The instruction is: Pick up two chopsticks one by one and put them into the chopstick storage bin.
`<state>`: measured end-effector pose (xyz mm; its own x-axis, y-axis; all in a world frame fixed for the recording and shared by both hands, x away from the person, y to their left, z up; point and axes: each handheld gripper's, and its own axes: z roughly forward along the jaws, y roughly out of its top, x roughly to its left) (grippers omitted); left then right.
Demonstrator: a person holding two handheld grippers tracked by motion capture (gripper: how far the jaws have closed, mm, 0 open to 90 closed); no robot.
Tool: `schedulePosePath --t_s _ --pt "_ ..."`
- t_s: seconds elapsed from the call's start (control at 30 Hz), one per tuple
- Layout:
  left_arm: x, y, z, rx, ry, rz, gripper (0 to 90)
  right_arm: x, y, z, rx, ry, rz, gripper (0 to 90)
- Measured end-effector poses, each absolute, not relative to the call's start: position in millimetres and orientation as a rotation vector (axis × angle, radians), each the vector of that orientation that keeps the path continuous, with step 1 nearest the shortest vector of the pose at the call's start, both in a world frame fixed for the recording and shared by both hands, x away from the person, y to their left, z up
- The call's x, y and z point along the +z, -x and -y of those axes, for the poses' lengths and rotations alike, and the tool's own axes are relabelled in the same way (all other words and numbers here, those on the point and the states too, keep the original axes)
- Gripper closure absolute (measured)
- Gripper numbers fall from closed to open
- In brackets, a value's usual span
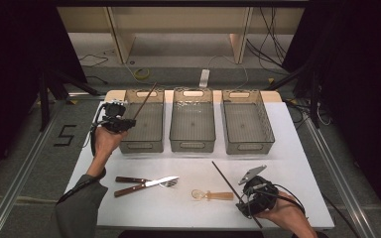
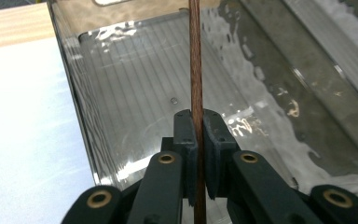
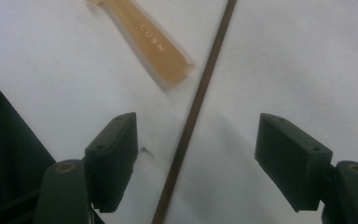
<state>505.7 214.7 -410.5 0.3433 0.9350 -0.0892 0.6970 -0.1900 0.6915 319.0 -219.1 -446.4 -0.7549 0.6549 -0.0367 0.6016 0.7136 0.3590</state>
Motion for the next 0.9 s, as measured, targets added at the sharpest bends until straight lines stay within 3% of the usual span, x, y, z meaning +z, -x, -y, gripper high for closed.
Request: schedulePosePath --t_s 0.1,0.2,0.5,0.9 --pt "-412.3 -508.0 -215.1 0.48 -1.935 -1.429 82.1 -446.7 -319.2 219.5 0.494 -1.02 -2.759 30.5" --pt "-410.9 -509.1 -214.2 0.477 -1.909 -1.433 65.7 -446.1 -319.5 220.2 0.497 -1.025 -2.755 30.5" --pt "-399.7 -500.3 -209.8 0.436 -1.899 -1.387 48.8 -444.7 -319.8 222.7 0.495 -1.034 -2.753 31.7" --pt "-391.9 -447.2 -201.0 0.359 -1.824 -1.226 27.6 -443.3 -321.9 222.1 0.466 -1.052 -2.765 34.6"
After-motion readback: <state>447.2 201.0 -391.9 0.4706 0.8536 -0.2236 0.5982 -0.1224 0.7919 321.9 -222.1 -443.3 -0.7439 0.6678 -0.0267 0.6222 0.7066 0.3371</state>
